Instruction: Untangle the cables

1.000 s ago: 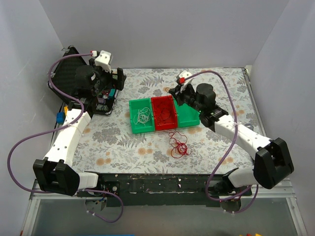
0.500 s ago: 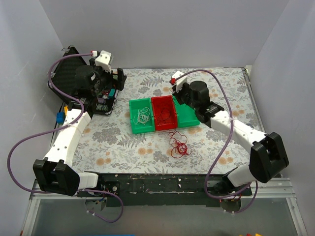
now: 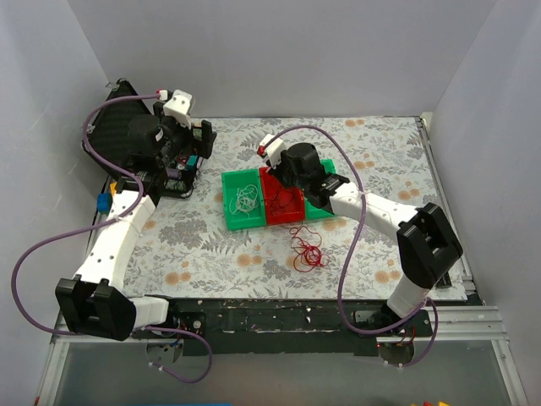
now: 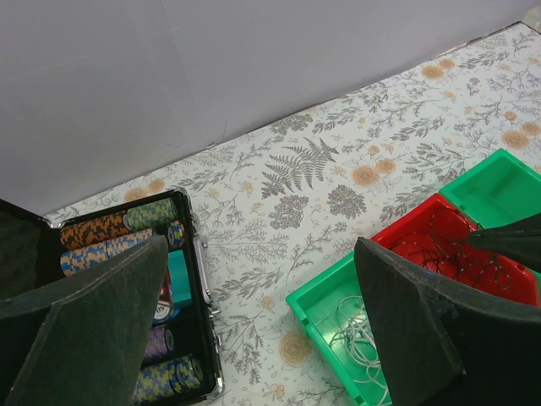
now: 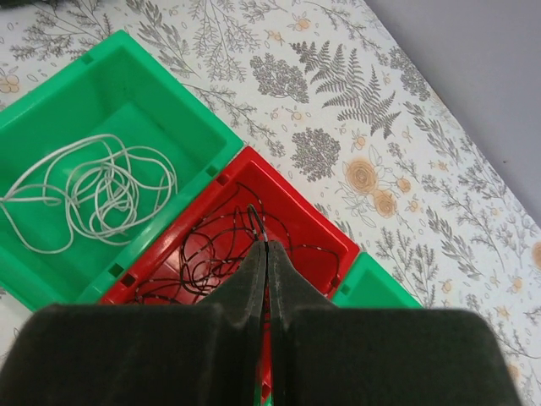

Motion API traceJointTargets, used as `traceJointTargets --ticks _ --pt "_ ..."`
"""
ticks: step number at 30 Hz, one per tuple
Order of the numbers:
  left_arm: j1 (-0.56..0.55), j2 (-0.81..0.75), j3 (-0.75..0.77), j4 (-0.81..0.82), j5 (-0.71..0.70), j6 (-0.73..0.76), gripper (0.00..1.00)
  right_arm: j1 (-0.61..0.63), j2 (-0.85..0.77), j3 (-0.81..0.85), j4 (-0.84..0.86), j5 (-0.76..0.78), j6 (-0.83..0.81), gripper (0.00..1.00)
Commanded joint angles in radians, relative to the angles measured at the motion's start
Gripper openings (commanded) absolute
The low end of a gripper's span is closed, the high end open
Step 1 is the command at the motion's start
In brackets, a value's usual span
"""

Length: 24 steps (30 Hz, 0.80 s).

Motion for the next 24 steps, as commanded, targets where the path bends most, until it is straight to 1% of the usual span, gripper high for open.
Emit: traceJointTargets --ticks 1,9,13,14,16,17,24 --pt "0.002 -0.052 -0.012 0.005 0.007 0.022 0.92 0.011 0.044 0.082 0.059 -0.037 0.082 0.01" --pt "0.002 -0.069 -0.032 0.005 0.004 0.041 0.92 0.021 0.138 0.139 0.095 -0.075 0.195 0.01" --pt "0.002 -0.075 -0.041 0.008 0.004 0.044 0.92 0.021 0.167 0.14 0.137 -0.109 0.252 0.01" --pt "0.003 -0.075 -0.043 0.008 0.003 0.044 0.92 0.022 0.175 0.148 0.138 -0.138 0.264 0.01" --pt "0.002 -0.075 -0.044 0.008 0.001 0.045 0.92 0.021 0.182 0.148 0.143 -0.122 0.281 0.01" --pt "0.002 -0.077 -0.044 0.008 0.001 0.047 0.93 0.018 0.184 0.136 0.148 -0.082 0.286 0.01" --pt "0.002 -0.08 -0.052 0.01 0.003 0.062 0.92 -0.035 0.142 0.015 0.157 0.059 0.338 0.01"
